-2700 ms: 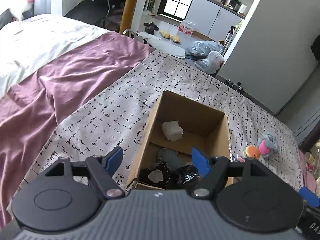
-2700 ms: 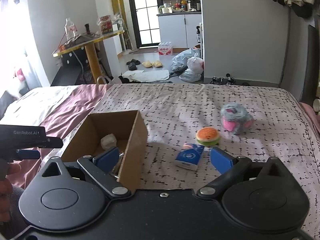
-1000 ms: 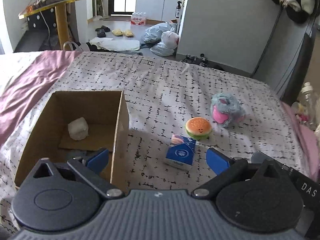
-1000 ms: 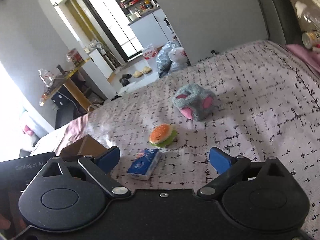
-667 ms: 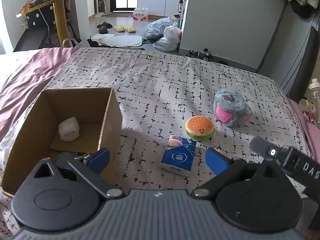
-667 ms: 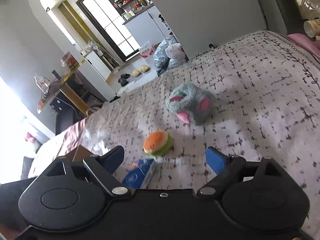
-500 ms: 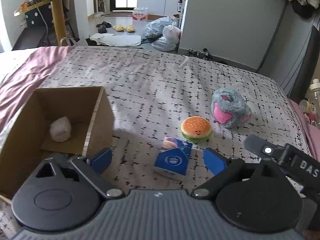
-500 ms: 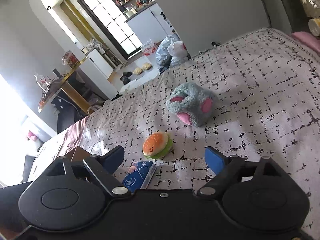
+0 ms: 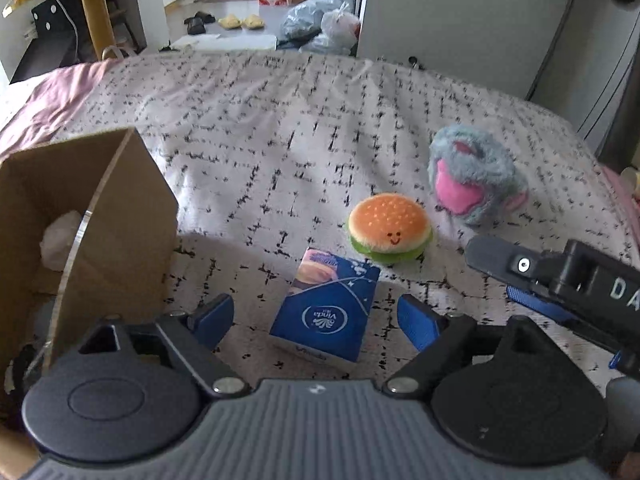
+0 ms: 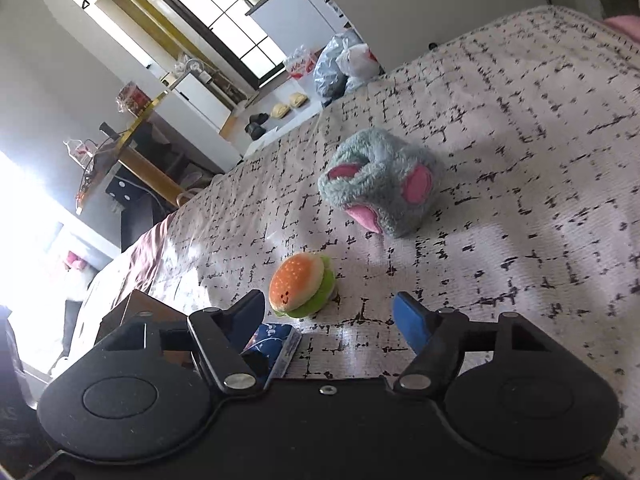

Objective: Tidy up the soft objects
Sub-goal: 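Close left tool on the tissue pack while right tool grasps the plush hamburger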

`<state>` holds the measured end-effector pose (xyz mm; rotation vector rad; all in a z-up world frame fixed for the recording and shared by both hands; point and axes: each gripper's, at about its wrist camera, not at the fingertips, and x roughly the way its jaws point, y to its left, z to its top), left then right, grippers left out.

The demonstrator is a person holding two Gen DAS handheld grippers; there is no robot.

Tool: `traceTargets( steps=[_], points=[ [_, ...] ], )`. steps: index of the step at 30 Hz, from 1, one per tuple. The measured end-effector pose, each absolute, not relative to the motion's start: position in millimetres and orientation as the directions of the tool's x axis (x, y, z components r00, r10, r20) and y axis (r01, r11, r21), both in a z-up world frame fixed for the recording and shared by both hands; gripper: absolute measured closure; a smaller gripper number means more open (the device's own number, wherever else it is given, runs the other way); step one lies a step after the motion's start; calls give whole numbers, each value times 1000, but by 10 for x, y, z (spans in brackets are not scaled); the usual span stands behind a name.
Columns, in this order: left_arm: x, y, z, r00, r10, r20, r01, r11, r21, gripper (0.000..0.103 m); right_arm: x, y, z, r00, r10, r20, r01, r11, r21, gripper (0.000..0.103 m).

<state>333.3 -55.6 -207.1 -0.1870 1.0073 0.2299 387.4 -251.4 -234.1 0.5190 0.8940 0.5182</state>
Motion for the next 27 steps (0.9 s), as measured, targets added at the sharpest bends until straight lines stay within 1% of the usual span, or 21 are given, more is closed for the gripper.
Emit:
traceTargets(
  steps=[4,6,8,9,12,21,22,23,24,26,27],
  points=[
    [3405,-549,-2209,479,140,-866,-287,958,-3,15,3951,-2501,-2433,517,638,-571,-200,739,643,32],
    [3421,-528,-2255,471,148,-870,-295,955,3,23,3993,-2482,-2481,515,642,-568,-196,734,651,32],
    [3433,-500,-2288,462,139,-876,-306,952,-10,39,4017,-2459,-2509,517,647,-560,-201,728,656,33],
    [3439,-495,-2294,458,147,-877,-313,950,-4,43,4032,-2437,-2518,515,654,-554,-208,722,660,33],
    [3441,-466,-2285,466,161,-870,-337,941,-7,45,4085,-2358,-2536,503,668,-548,-228,715,661,33],
    [3452,-402,-2286,475,182,-861,-397,917,-25,45,4191,-2161,-2658,501,659,-561,-230,726,648,33],
    [3462,-398,-2285,473,181,-862,-400,916,-27,45,4195,-2155,-2664,508,661,-552,-230,722,653,35],
    [3471,-392,-2284,472,179,-863,-403,915,-30,45,4199,-2152,-2670,513,664,-543,-229,716,659,41],
    [3477,-385,-2281,471,177,-864,-405,914,-34,45,4209,-2147,-2679,515,666,-540,-227,713,663,45],
    [3487,-365,-2274,468,172,-867,-408,912,-39,45,4222,-2131,-2706,512,662,-547,-224,718,660,60],
    [3491,-357,-2272,468,170,-867,-409,911,-42,45,4219,-2128,-2718,508,662,-551,-223,719,658,64]
  ],
)
